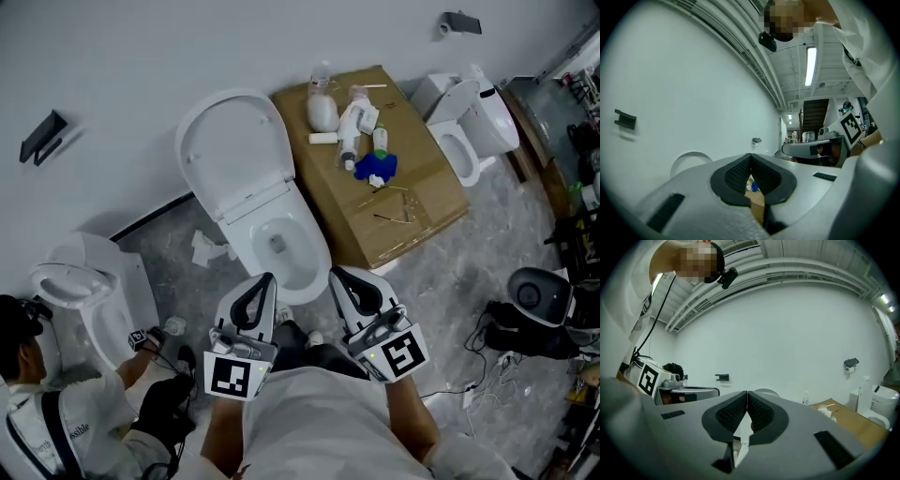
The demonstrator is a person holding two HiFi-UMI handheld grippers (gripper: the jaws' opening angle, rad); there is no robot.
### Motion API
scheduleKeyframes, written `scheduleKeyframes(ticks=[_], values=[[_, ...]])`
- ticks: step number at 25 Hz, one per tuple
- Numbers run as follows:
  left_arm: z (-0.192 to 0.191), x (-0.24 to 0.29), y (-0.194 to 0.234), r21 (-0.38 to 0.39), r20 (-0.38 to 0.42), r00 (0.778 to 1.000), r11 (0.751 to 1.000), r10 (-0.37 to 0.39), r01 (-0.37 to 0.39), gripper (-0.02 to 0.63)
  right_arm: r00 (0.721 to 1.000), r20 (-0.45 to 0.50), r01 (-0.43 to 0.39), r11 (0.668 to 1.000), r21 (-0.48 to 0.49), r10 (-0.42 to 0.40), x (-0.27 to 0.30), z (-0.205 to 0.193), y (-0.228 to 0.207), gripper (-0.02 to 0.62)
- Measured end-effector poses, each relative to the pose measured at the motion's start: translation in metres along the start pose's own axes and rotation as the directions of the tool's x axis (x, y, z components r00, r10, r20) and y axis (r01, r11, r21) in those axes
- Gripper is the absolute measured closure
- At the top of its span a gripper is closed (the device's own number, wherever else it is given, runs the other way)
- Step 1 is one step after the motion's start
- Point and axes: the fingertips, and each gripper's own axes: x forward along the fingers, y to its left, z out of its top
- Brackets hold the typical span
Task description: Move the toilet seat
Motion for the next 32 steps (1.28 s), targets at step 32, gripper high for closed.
scheduleKeyframes(ticks=[32], values=[[-0.242, 0.057, 0.062, -0.163, -0.266, 0.962, 0.981, 0.059, -0.105, 0.592, 0.948, -0.313, -0.030, 0.994, 0.105, 0.061, 0.071, -0.235, -0.068, 0.578]])
